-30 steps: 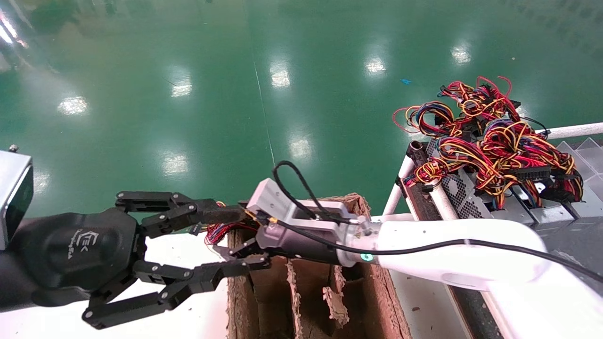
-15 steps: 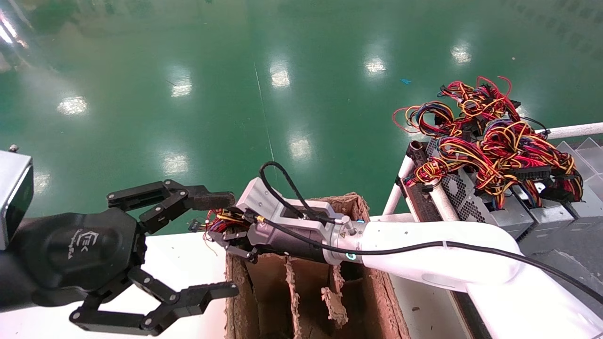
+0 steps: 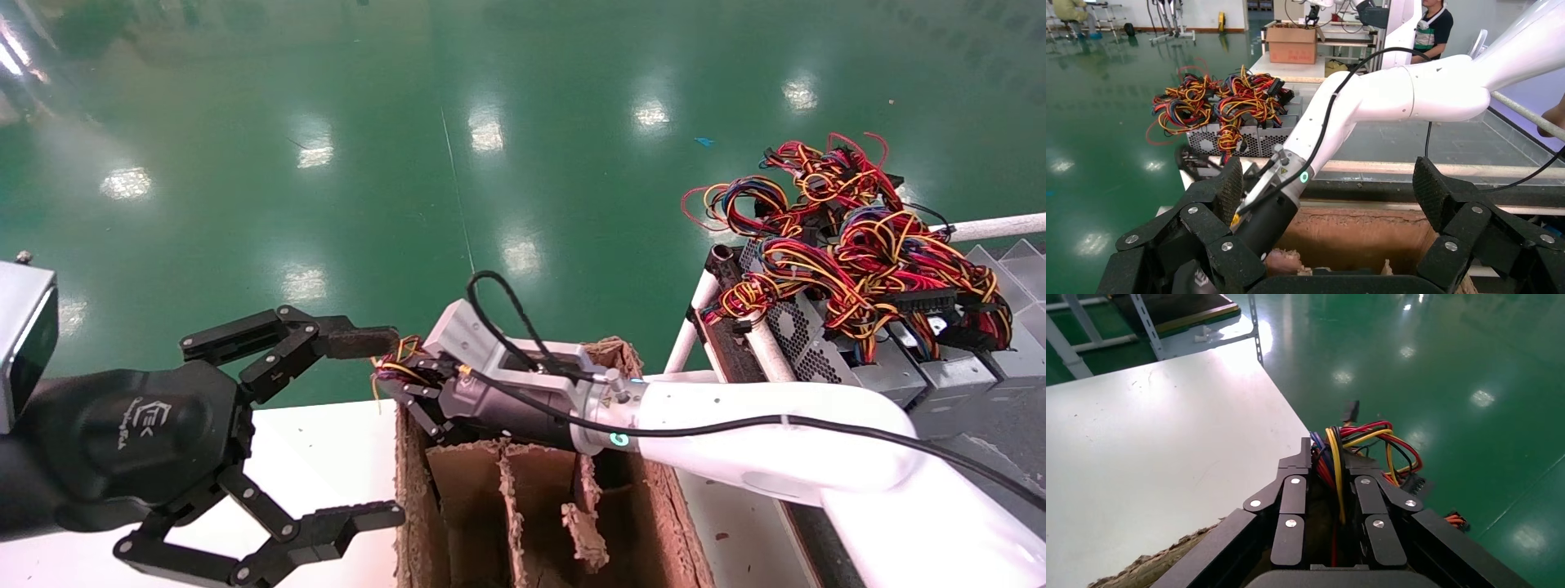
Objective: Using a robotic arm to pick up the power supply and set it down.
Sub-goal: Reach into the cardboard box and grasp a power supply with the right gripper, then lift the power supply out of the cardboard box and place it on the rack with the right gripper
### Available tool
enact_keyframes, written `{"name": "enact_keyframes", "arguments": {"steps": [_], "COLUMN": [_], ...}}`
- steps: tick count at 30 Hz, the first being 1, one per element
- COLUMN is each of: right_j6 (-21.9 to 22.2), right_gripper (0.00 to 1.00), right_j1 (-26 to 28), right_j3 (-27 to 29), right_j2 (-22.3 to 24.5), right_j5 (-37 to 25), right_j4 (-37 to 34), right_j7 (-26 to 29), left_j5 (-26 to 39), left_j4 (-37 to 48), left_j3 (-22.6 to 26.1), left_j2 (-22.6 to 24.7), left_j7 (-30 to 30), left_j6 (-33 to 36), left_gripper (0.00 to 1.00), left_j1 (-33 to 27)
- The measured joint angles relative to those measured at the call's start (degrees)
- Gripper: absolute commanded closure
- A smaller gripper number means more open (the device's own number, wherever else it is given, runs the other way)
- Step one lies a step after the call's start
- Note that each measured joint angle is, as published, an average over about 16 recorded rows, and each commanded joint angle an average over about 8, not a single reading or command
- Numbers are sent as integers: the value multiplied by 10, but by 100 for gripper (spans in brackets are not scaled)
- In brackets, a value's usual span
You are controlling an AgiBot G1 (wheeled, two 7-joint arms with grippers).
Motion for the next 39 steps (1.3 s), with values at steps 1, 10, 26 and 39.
{"name": "enact_keyframes", "arguments": {"steps": [1,10,26,39], "right_j6": [-1,-16,-93,-231], "right_gripper": [100,100,100,100], "right_j1": [0,-7,5,59], "right_j3": [3,50,166,229], "right_j2": [4,64,242,408], "right_j5": [5,62,209,293], "right_j4": [3,56,198,187], "right_j7": [-1,0,65,114], "left_j5": [0,0,0,0], "left_j4": [0,0,0,0], "left_j3": [0,0,0,0], "left_j2": [0,0,0,0], "left_j7": [0,0,0,0], "left_j6": [0,0,0,0], "left_gripper": [0,0,0,0], "left_j1": [0,0,0,0]}}
